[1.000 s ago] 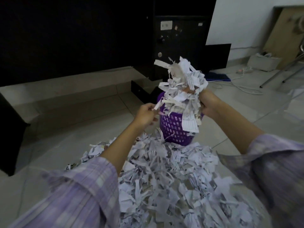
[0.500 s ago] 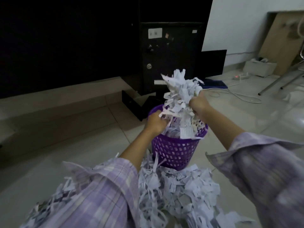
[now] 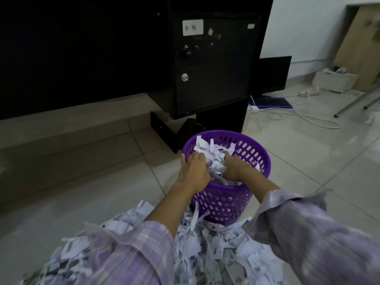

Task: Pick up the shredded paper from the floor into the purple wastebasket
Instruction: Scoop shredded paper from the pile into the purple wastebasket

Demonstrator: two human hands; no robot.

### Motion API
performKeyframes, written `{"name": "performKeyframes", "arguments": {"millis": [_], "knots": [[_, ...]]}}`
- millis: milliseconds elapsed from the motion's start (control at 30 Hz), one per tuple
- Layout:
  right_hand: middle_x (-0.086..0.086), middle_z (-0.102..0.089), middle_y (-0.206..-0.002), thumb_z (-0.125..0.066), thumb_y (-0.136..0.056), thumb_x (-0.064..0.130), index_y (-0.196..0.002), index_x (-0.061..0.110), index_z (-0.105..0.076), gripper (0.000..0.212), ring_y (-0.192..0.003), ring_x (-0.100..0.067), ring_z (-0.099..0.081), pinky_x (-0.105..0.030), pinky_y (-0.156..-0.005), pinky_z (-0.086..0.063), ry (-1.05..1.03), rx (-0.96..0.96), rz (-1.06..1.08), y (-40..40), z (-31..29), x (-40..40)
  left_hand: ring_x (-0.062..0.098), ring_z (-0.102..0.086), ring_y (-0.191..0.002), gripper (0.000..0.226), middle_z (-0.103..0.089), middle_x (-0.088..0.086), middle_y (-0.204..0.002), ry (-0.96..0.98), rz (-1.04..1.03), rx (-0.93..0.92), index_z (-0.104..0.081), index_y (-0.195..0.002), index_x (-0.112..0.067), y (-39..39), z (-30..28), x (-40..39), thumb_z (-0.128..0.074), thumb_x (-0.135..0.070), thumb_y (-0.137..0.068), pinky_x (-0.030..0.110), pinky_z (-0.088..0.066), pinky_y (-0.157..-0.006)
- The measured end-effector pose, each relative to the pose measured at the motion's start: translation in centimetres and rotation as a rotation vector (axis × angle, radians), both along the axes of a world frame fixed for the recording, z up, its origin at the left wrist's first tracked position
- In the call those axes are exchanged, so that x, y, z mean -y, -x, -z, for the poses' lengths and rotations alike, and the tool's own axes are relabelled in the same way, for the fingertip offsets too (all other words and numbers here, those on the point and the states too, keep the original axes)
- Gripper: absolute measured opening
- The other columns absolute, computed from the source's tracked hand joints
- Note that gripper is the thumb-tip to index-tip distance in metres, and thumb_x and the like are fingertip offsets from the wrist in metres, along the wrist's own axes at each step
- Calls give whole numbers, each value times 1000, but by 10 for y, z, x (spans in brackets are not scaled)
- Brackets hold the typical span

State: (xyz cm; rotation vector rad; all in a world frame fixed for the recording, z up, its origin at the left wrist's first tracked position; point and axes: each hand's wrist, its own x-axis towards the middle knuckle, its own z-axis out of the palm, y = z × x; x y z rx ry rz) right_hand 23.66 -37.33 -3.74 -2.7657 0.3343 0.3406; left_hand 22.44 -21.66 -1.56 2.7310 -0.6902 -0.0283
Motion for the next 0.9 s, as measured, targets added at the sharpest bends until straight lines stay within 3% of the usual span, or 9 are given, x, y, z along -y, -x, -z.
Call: {"name": "performKeyframes", "arguments": {"millis": [133,233,367,467,533,600,667,767,900], "knots": [[-23,-31,-149,-53,-96,23,-153,18,4,80,-126,-39,-46,-48,-99,-42,23,-209,-181,-7,11,-10,29,-44,-113,35,-46,13,-124,72,96,35,-40,-121,-5,0,-6,2,-47,-4,-87,37,-30,-104],[-17,-39,-147,-52,-96,27,-151,26,4,79,-123,-35,-50,-49,-101,-44,-21,-314,-249,-10,12,-12,31,-50,-110,41,-53,12,-129,-51,182,-95,-40,-130,-11,-3,-11,4,-43,-7,-89,33,-34,-83],[-15,-54,-125,-57,-88,8,-146,25,-4,80,-91,-24,-63,-35,-72,-53,-200,-417,-130,0,-24,0,27,-48,-123,41,-50,6,-139,-317,193,-190,-49,-133,-19,-11,-16,7,-36,-22,-94,39,-34,-97],[-6,-35,-152,-62,-89,26,-145,34,-21,70,-130,-26,-45,-38,-104,-41,-143,-343,-195,9,-54,10,27,-45,-126,43,-48,9,-142,-430,197,-207,-47,-136,-17,-14,-17,9,-31,-26,-98,38,-33,-100],[2,-13,-160,-58,-92,38,-149,41,-13,72,-143,-25,-26,-39,-111,-33,-69,-346,-291,13,-58,10,26,-42,-131,47,-41,9,-148,-501,202,-229,-41,-142,-18,-17,-19,12,-26,-26,-99,39,-32,-103],[3,13,-161,-49,-97,39,-149,45,3,74,-146,-30,-19,-41,-109,-37,96,-425,-357,17,-51,3,26,-40,-134,49,-36,9,-152,-549,210,-244,-35,-146,-19,-18,-21,14,-24,-25,-99,38,-32,-104],[0,31,-155,-44,-100,33,-147,48,13,76,-140,-34,-30,-36,-94,-48,257,-483,-379,17,-39,-4,25,-39,-134,50,-34,9,-153,-562,225,-265,-31,-148,-20,-16,-22,15,-24,-24,-99,37,-32,-103],[-1,40,-150,-45,-100,28,-145,47,18,80,-134,-34,-40,-38,-90,-48,385,-476,-398,4,-22,-7,27,-36,-136,53,-32,9,-153,-476,222,-268,-29,-148,-21,-18,-17,15,-31,-27,-96,42,-26,-109],[-4,35,-153,-48,-97,28,-147,45,14,81,-147,-37,-10,-58,-108,-33,407,-510,-454,-19,4,-12,30,-21,-142,58,-22,15,-154,-414,209,-208,-22,-148,-9,-21,-8,13,-35,-30,-95,46,-16,-117]]}}
